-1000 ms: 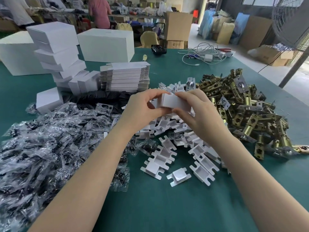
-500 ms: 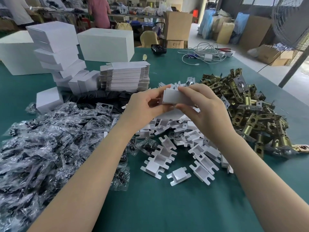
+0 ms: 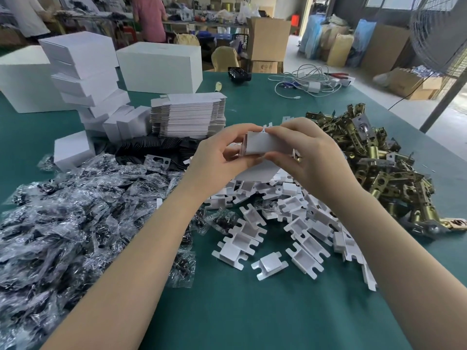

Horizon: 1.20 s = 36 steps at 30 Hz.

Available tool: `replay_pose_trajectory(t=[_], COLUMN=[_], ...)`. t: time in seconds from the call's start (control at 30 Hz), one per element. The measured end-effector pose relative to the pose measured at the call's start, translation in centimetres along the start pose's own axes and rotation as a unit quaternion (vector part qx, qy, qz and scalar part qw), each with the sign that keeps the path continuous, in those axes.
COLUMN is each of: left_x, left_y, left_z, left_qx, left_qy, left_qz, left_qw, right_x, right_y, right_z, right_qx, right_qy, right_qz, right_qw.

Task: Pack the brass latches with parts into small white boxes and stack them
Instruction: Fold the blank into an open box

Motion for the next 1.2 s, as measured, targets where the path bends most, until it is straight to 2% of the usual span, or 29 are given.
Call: replay_pose_trajectory(t=[0.6, 0.93, 1.2], left_x=[0.0, 0.7, 0.8], left_y=[0.3, 0.3, 0.1], left_z=[-0.2, 0.5, 0.0], left_qx=[0.018, 0.038, 0.001], left_qy=[-0.004, 0.035, 0.047], left_qz=[-0.014, -0.002, -0.015], left_qw=[1.000, 0.999, 0.999], right_x=[0.1, -0.6, -1.8], right_y=[0.6, 0.4, 0.3], right_z=[0.6, 1.0, 0.6], right_qx=[0.019, 0.055, 0.019], right_qy=[0.003, -0.058, -0.035], right_qz=[0.011, 0.014, 0.021], right_qw=[1.000, 0.997, 0.999])
Point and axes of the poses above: each hand's wrist, its own y-axis towards the middle knuckle, its own x-axis out of the back of the hand, z = x × y, the point moved 9 cm from there along y, towards the middle knuckle, and after that the axes turned 9 degrees about -y, right-handed, at the moved point
